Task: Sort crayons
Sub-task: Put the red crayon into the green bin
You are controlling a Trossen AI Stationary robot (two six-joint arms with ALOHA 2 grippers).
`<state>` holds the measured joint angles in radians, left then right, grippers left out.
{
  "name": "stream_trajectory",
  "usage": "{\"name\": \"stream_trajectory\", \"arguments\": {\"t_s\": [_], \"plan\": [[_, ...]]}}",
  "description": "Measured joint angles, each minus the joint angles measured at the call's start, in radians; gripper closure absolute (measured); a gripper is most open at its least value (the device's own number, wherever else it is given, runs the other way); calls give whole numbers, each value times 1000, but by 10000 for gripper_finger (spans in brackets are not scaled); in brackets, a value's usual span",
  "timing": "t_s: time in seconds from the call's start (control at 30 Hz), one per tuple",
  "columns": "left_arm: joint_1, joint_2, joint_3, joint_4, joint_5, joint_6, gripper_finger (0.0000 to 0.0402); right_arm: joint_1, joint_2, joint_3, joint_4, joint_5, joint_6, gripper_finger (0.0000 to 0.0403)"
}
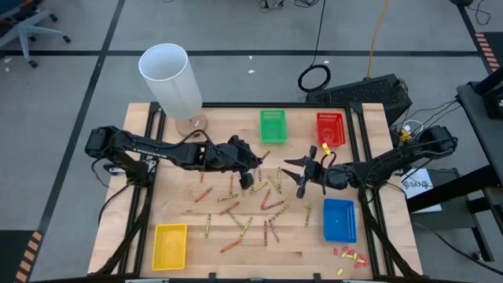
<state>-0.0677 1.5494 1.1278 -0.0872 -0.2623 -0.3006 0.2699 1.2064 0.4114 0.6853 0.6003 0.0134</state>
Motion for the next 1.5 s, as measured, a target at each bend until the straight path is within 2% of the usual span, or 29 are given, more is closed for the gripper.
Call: {"name": "stream_trajectory", "arguments": {"t_s": [0.2, 0.3, 0.47, 0.53, 0.7, 0.87, 1.07, 1.27, 1.5], "plan": [[0, 0, 0, -7, 0, 4, 393, 0, 0, 0, -19, -1, 2, 267], [0, 0, 0, -9, 0, 95, 393, 0, 0, 0, -19, -15, 23, 267], [0, 0, 0, -8, 0, 229, 393, 0, 0, 0, 0, -132, 27, 267], [0, 0, 0, -1, 0, 268, 393, 1, 0, 0, 14, -136, 22, 267], [0, 0, 0, -9, 18, 405, 393, 0, 0, 0, 85, -130, -57, 267], [0, 0, 0, -12, 19, 608, 393, -7, 0, 4, 179, -129, -178, 267], [1, 0, 0, -11, 19, 831, 393, -35, 0, 69, 92, -128, -282, 266], [1, 0, 0, -3, 0, 965, 393, -42, 10, 139, -45, -131, -353, 236], [2, 0, 0, -3, -10, 991, 393, -42, 82, 189, -36, -132, -413, 194]]}}
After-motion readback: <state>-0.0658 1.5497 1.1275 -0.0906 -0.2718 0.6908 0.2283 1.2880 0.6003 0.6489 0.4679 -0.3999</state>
